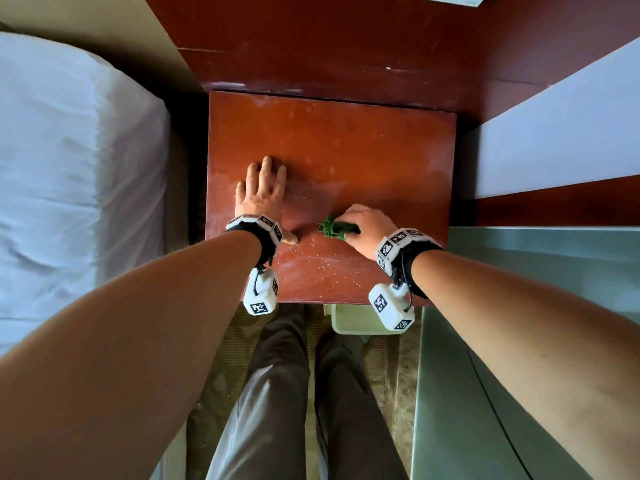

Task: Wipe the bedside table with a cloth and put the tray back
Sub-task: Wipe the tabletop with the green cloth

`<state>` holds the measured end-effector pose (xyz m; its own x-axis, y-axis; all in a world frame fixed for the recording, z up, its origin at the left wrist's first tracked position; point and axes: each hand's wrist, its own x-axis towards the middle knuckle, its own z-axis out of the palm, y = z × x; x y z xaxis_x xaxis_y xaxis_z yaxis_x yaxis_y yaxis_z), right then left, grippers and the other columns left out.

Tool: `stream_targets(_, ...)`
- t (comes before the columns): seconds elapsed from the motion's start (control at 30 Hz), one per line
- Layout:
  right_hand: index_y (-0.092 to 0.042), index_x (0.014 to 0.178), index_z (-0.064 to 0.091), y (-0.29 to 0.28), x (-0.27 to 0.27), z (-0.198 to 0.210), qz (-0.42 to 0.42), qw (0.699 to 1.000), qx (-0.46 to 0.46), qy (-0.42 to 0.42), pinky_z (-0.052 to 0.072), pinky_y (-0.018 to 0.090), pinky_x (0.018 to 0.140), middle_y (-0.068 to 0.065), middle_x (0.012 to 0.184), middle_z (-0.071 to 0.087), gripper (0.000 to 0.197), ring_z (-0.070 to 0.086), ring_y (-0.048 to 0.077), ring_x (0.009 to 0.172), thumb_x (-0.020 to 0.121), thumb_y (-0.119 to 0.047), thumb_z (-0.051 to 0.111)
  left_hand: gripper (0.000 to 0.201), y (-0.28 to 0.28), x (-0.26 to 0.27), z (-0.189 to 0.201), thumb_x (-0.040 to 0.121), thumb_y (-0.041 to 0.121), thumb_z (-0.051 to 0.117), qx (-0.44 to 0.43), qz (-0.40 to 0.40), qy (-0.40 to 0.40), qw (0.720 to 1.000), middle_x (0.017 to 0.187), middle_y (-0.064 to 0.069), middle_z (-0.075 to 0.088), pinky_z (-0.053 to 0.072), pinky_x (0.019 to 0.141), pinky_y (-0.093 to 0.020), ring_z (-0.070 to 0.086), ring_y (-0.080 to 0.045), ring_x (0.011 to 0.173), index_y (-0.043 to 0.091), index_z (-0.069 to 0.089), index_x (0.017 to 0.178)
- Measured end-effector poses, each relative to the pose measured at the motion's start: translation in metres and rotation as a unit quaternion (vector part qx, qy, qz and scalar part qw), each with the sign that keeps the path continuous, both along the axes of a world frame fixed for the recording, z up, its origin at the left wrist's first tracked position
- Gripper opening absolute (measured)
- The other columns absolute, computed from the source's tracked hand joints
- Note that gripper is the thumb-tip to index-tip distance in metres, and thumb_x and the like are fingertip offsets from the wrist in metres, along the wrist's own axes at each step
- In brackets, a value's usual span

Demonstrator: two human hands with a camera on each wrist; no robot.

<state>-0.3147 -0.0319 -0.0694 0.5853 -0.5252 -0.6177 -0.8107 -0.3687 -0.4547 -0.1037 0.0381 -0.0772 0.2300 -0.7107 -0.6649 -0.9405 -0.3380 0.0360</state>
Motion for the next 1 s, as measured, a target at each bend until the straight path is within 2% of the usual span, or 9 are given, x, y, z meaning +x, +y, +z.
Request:
stream_targets(0.07,-0.027,0.113,0.068,-0.006,0.002,0.004,-0.065,0.998,0.019,0.001,0.052,0.033,0.077,-0.006,0.110,0.063,0.030,0.061,0.017,0.090,0.088,-0.016,0.056,0.151,0.000,0.000,0.000,0.052,0.065,0.085,0.002,-0.001,0.001,1.000,0.160,-0.009,-0.025,0.008,0.121,-0.051,-0.013,-0.034,0.149,0.020,-0.016,0.154)
stream_targets(0.17,-0.021,0.108,0.069,-0.027,0.006,0.008,-0.171,0.981,-0.088,-0.021,0.049,0.026,0.068,0.001,0.105,0.068,0.028,0.064,0.022,0.088,0.085,-0.017,0.054,0.151,0.000,0.000,-0.001,0.051,0.065,0.085,0.002,0.001,0.003,1.000,0.160,-0.009,-0.025,0.008,0.121,-0.052,-0.013,-0.034,0.149,0.020,-0.016,0.154)
stream_targets(0.23,-0.015,0.115,0.067,-0.044,0.010,0.007,-0.226,0.960,-0.166,-0.025,0.047,0.031,0.077,0.009,0.112,0.064,0.033,0.062,0.030,0.100,0.085,-0.016,0.053,0.151,0.000,0.000,-0.002,0.052,0.065,0.085,0.001,0.001,0.002,1.000,0.160,-0.009,-0.025,0.007,0.121,-0.052,-0.013,-0.034,0.149,0.020,-0.016,0.154)
stream_targets(0.33,-0.013,0.124,0.063,-0.061,0.017,0.002,-0.265,0.946,-0.188,0.010,0.045,0.035,0.088,0.011,0.123,0.058,0.039,0.056,0.032,0.111,0.086,-0.011,0.051,0.150,0.000,0.000,-0.002,0.053,0.064,0.085,0.002,0.000,0.004,1.000,0.160,-0.009,-0.026,0.006,0.121,-0.051,-0.014,-0.034,0.149,0.020,-0.016,0.154)
stream_targets(0.53,-0.011,0.117,0.067,-0.044,0.032,-0.011,-0.196,0.965,-0.172,-0.025,0.046,0.030,0.079,0.002,0.126,0.059,0.037,0.059,0.029,0.106,0.083,-0.008,0.053,0.150,0.001,0.002,-0.005,0.052,0.064,0.085,-0.004,0.005,0.008,1.000,0.160,-0.009,-0.025,0.006,0.121,-0.051,-0.014,-0.034,0.149,0.021,-0.015,0.155)
stream_targets(0.7,-0.018,0.115,0.069,-0.022,0.027,-0.010,-0.099,0.984,-0.140,-0.055,0.042,0.023,0.070,-0.007,0.121,0.060,0.035,0.062,0.021,0.093,0.083,-0.008,0.057,0.150,0.001,0.002,-0.004,0.051,0.063,0.086,-0.009,0.008,0.009,1.000,0.160,-0.008,-0.023,0.006,0.121,-0.051,-0.013,-0.034,0.149,0.021,-0.014,0.155)
stream_targets(0.8,-0.024,0.116,0.069,-0.009,0.024,-0.007,-0.036,0.993,-0.095,-0.056,0.043,0.022,0.067,-0.011,0.119,0.060,0.035,0.062,0.017,0.086,0.086,-0.009,0.059,0.151,0.001,0.002,-0.003,0.051,0.063,0.086,-0.009,0.009,0.007,1.000,0.160,-0.008,-0.023,0.006,0.121,-0.051,-0.013,-0.034,0.149,0.021,-0.014,0.155)
stream_targets(0.9,-0.031,0.118,0.066,0.003,0.024,-0.001,0.024,0.998,-0.051,-0.032,0.045,0.024,0.071,-0.014,0.117,0.058,0.036,0.059,0.014,0.089,0.089,-0.012,0.057,0.150,0.001,0.001,-0.002,0.051,0.063,0.086,-0.007,0.010,0.007,1.000,0.160,-0.009,-0.023,0.006,0.121,-0.051,-0.013,-0.034,0.149,0.020,-0.014,0.155)
stream_targets(1.0,-0.030,0.116,0.068,0.007,0.026,0.002,0.081,0.997,-0.012,-0.007,0.041,0.027,0.075,-0.013,0.116,0.058,0.037,0.057,0.016,0.095,0.086,-0.011,0.057,0.149,0.001,0.000,0.000,0.052,0.062,0.086,-0.006,0.008,0.010,1.000,0.160,-0.010,-0.023,0.006,0.121,-0.051,-0.012,-0.034,0.149,0.019,-0.013,0.155)
